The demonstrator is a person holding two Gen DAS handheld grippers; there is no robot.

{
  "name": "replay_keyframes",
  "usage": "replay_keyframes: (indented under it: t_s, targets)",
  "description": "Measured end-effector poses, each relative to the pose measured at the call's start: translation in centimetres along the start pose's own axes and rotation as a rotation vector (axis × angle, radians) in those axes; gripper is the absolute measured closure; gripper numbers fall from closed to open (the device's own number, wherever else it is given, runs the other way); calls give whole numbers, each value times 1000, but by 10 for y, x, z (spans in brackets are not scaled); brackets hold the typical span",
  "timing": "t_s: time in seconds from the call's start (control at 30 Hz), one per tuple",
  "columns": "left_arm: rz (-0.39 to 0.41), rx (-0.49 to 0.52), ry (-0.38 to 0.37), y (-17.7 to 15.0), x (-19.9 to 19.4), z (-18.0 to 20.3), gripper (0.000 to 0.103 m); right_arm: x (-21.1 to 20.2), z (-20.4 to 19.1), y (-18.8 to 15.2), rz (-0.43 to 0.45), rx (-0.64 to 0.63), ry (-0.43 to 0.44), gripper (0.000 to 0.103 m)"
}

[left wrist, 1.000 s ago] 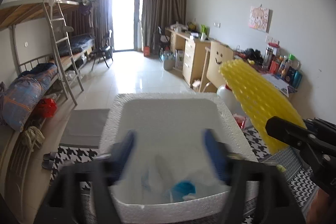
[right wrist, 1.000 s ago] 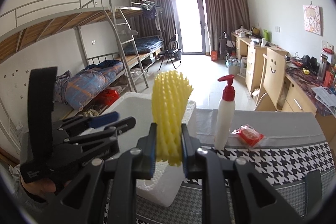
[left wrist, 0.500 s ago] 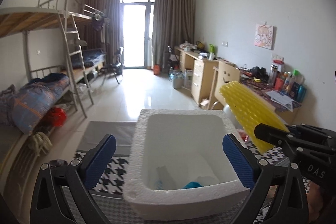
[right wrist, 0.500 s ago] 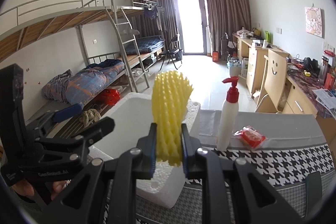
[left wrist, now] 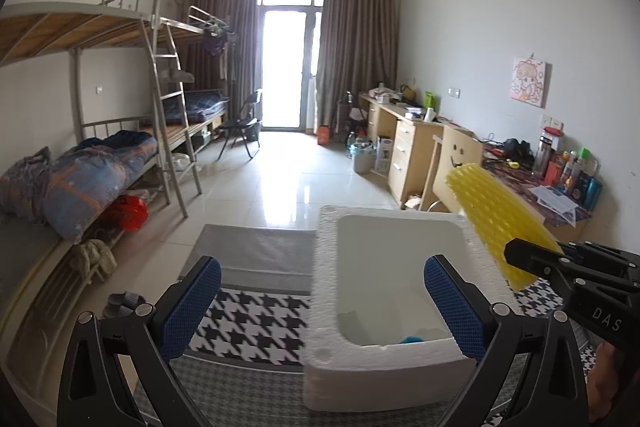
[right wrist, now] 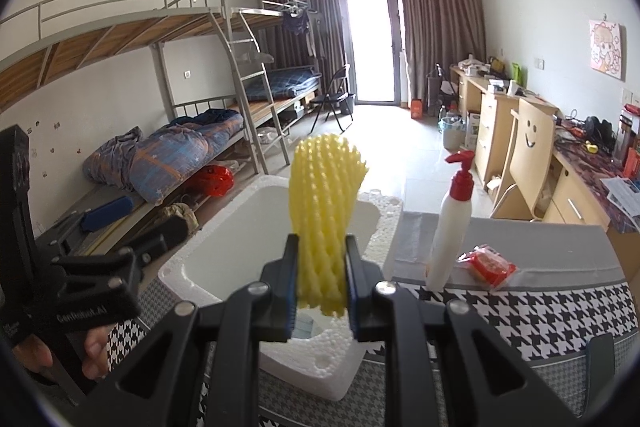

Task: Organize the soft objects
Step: 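Lower the yellow sponge into the foam box and open the right tool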

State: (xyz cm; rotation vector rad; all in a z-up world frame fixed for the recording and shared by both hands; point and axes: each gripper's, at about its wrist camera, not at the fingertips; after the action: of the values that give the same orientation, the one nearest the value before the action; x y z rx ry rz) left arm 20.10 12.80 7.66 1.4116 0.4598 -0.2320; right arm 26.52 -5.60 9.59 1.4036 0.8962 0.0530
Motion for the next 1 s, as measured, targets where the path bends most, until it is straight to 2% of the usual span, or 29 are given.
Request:
replay_keyframes:
  t_s: [1.0]
  targets:
    - [-8, -36, 61, -17, -23, -32, 1, 33, -18, 7, -52, -43, 35, 80]
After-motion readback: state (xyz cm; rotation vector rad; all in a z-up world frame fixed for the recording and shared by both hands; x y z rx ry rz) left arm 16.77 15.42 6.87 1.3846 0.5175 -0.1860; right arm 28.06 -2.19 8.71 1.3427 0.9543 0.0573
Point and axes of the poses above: each gripper's, at about its wrist camera, not at the fingertips, and x roughly the way its jaws point, z to its right, y to its top, and after that the axes turned 1 degree about -x, right-handed
